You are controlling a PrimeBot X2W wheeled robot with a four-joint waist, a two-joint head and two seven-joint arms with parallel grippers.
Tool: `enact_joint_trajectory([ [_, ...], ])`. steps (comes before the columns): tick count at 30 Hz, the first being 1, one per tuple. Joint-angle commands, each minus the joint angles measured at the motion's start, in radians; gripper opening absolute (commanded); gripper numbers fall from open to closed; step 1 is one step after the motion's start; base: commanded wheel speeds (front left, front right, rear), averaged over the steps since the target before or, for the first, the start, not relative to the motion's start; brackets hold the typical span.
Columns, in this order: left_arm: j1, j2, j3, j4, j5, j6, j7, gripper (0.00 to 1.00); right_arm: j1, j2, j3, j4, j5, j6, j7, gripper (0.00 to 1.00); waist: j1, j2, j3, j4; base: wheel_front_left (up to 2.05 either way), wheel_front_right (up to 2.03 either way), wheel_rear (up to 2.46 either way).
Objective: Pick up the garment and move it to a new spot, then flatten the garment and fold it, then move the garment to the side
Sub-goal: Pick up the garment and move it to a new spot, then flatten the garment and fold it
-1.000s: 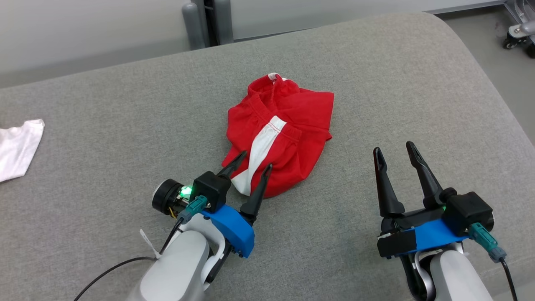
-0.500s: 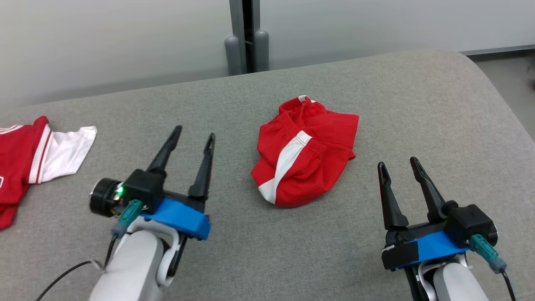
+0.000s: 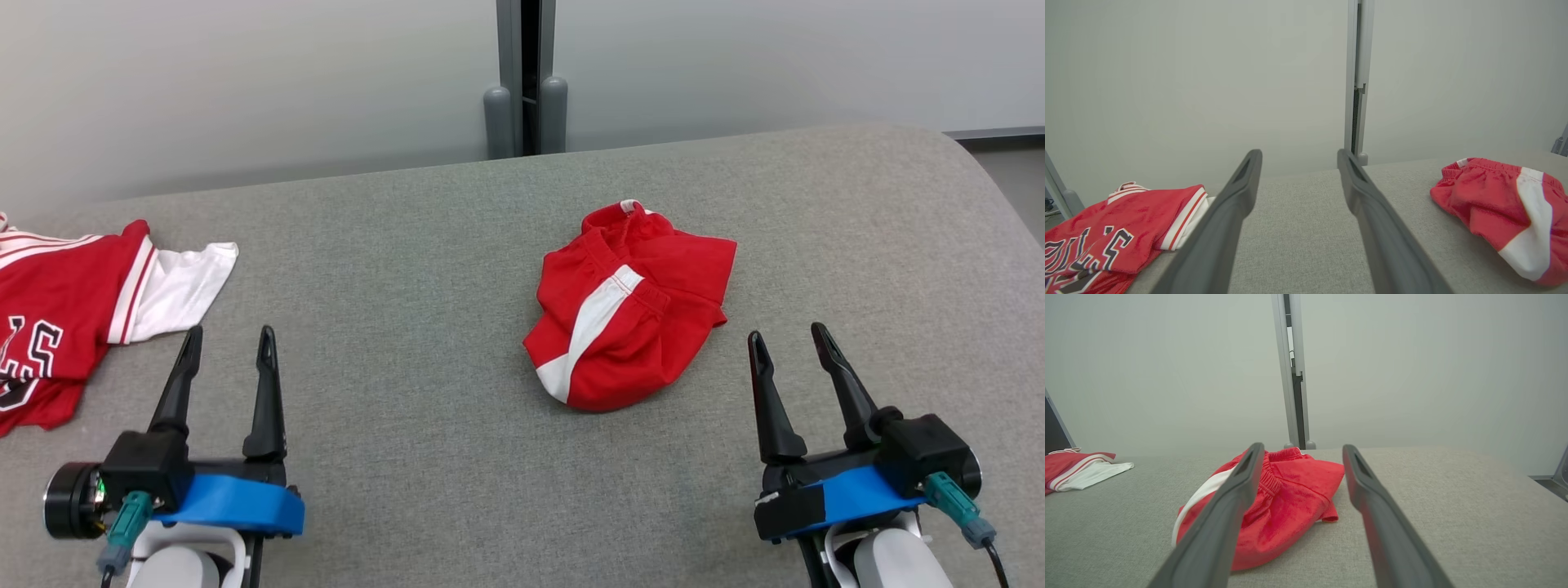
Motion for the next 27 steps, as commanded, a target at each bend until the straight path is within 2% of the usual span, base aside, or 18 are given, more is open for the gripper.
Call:
enact_joint_trajectory([
  [1, 0.021, -0.005, 0.013, -0.008, 0.009, -0.002, -0.003, 1.0, 0.013, 0.001, -0.002, 0.002, -0.006, 0.0, -0.001, 1.0, 0.0001, 0.0, -0.003, 0.004, 0.0, 0.0, 0.0],
  [12, 0.097, -0.062, 0.093, -0.005, 0.059, -0.043, -0.003, 1.0, 0.029, 0.001, 0.001, 0.022, -0.007, 0.0, -0.001, 1.0, 0.0001, 0.0, -0.018, 0.012, 0.0, 0.0, 0.0],
  [27, 0.106, -0.103, 0.144, 0.017, 0.108, -0.091, -0.003, 1.0, 0.022, 0.001, 0.008, 0.04, 0.0, 0.0, -0.001, 1.0, 0.0001, 0.0, -0.028, 0.018, 0.0, 0.0, 0.0],
])
